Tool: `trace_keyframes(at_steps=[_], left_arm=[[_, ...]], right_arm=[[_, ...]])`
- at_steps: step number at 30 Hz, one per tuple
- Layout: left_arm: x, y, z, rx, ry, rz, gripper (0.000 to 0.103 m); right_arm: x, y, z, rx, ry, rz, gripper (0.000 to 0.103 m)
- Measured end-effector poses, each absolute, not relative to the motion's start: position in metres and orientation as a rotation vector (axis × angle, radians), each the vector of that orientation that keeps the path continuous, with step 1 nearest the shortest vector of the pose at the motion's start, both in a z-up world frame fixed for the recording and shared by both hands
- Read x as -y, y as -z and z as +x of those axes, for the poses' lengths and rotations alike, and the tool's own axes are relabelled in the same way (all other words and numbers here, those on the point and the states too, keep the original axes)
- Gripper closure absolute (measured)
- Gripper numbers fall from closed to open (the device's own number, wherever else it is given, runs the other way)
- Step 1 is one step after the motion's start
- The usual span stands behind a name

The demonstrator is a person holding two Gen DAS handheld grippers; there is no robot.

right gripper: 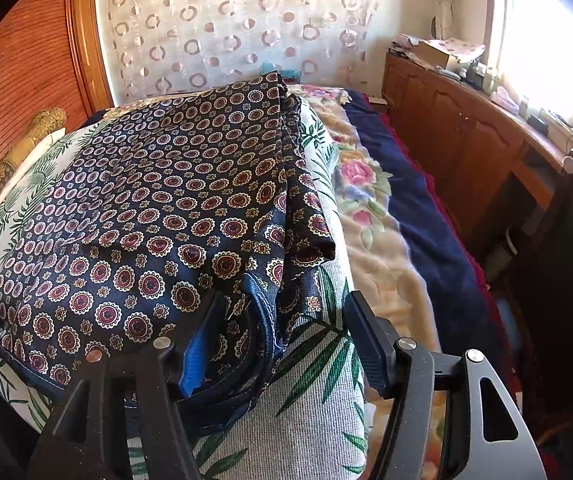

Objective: Fold small clothes

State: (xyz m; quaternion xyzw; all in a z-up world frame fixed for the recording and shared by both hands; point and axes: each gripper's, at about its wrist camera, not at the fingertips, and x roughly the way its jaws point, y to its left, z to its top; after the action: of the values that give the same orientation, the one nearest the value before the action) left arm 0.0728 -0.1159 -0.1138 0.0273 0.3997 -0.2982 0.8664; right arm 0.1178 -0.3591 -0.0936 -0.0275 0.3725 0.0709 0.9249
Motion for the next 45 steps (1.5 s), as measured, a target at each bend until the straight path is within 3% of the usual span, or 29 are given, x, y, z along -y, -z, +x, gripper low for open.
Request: trace_keyframes(at_steps=[1, 4, 21, 30, 45], left_arm=[[0.116, 0.115, 0.073, -0.839, 0.626, 0.058, 0.094], [0.115, 0.114, 0.072, -0.82, 0.623, 0.046, 0.099], [0.065, 0.052, 0.07, -0.639, 0.564, -0.08, 0.101], [0.07, 0.051, 0.077, -0.633, 0.566, -0.066, 0.101], [0.072, 0.038, 0.1, -0.598, 0.538, -0.076, 0.101]], right_arm=[[0.359, 0.093, 0.117, -0.764, -0.144, -0.056, 0.039], [0.358, 0.093, 0.117, -0.77, -0.139, -0.05, 0.039], [0.314, 0.047, 0.066, -0.63, -0.26, -0.107, 0.036], [0.25, 0.071, 0.059, -0.688, -0.459, -0.188, 0.033], [0.234, 0.094, 0.065, -0.737, -0.461, -0.297, 0.029]])
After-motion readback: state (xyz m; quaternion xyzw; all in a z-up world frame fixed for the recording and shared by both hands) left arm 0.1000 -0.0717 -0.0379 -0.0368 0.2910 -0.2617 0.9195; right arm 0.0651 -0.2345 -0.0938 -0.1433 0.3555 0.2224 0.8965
